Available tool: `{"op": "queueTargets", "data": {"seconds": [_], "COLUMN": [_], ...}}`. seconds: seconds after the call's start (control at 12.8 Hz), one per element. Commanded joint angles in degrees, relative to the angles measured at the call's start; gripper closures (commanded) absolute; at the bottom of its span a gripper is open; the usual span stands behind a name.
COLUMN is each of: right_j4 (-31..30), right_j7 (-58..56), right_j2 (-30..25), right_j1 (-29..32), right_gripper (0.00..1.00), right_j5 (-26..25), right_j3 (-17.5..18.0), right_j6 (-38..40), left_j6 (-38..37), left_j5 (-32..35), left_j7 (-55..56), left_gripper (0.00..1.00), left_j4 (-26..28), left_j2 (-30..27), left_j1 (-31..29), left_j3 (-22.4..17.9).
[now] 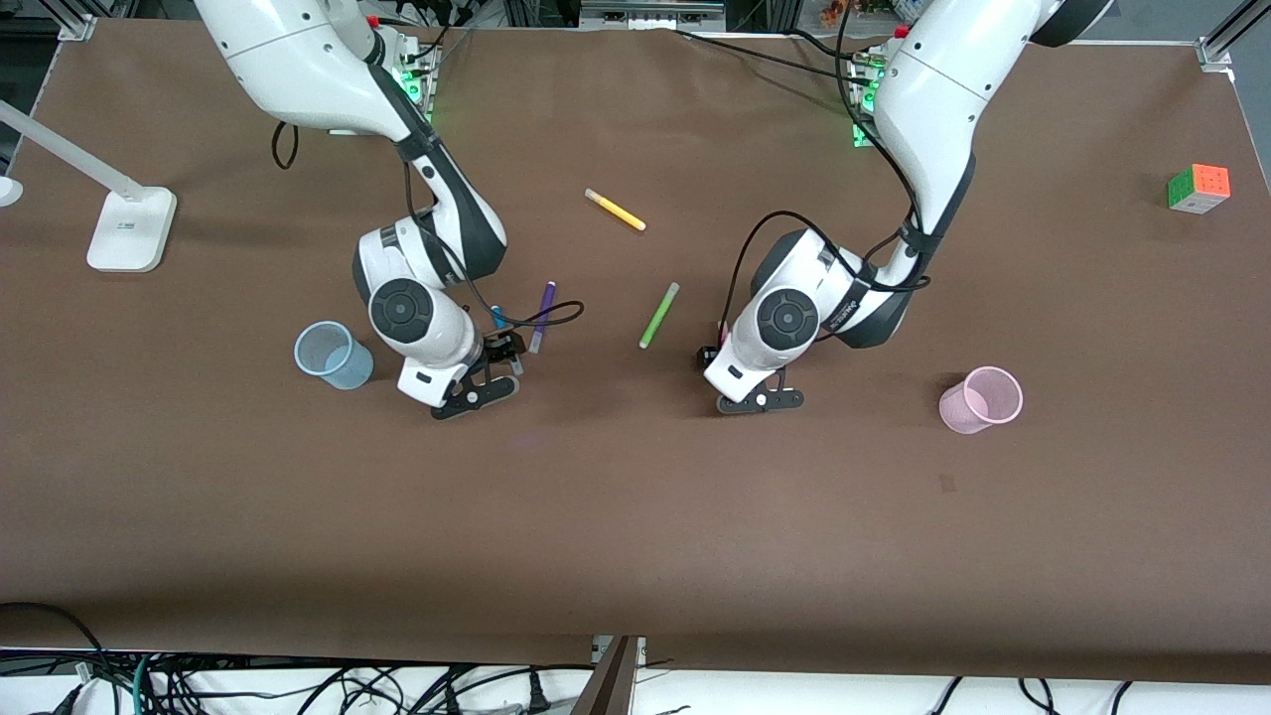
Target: Place pink and blue markers in matching cups
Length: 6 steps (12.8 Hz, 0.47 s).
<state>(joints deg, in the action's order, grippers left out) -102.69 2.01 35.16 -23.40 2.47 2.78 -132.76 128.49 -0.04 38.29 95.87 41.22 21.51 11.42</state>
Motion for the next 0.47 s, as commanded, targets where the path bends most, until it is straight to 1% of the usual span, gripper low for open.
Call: {"op": "queueTargets", "data": {"seconds": [0.0,0.08,0.16,0.31,0.39], "right_j4": [-2.24,-2.86,-3.48,-4.09,-4.36], "right_j7": [-1.04,-1.04,-1.22,-2.09,-2.1], "right_j2": [0.34,0.43,0.52,0.43,0.43], "right_j1": [-1.3,-1.3,-1.3,-1.3,-1.3], "right_gripper": [0.0,0.0,0.0,0.0,0.0], "right_j5": [0.78,0.61,0.61,0.61,0.61], "right_j3": [0.03,0.03,0.03,0.03,0.03], "right_j6": [-4.07,-5.04,-5.4,-5.49,-5.49], "left_j6": [0.89,0.89,0.89,0.89,0.89], "left_j5": [1.36,2.58,3.72,3.91,3.91], "left_j7": [3.81,4.07,4.25,4.17,4.16], "left_gripper": [0.22,0.25,0.32,0.55,0.63], "left_j4": [1.95,2.13,2.13,2.22,2.22], "left_j2": [-1.14,-1.14,-1.14,-1.05,-0.97], "left_j1": [1.52,1.52,1.52,1.52,1.43], "left_j3": [-0.7,-0.7,-0.61,-0.61,-0.61]}}
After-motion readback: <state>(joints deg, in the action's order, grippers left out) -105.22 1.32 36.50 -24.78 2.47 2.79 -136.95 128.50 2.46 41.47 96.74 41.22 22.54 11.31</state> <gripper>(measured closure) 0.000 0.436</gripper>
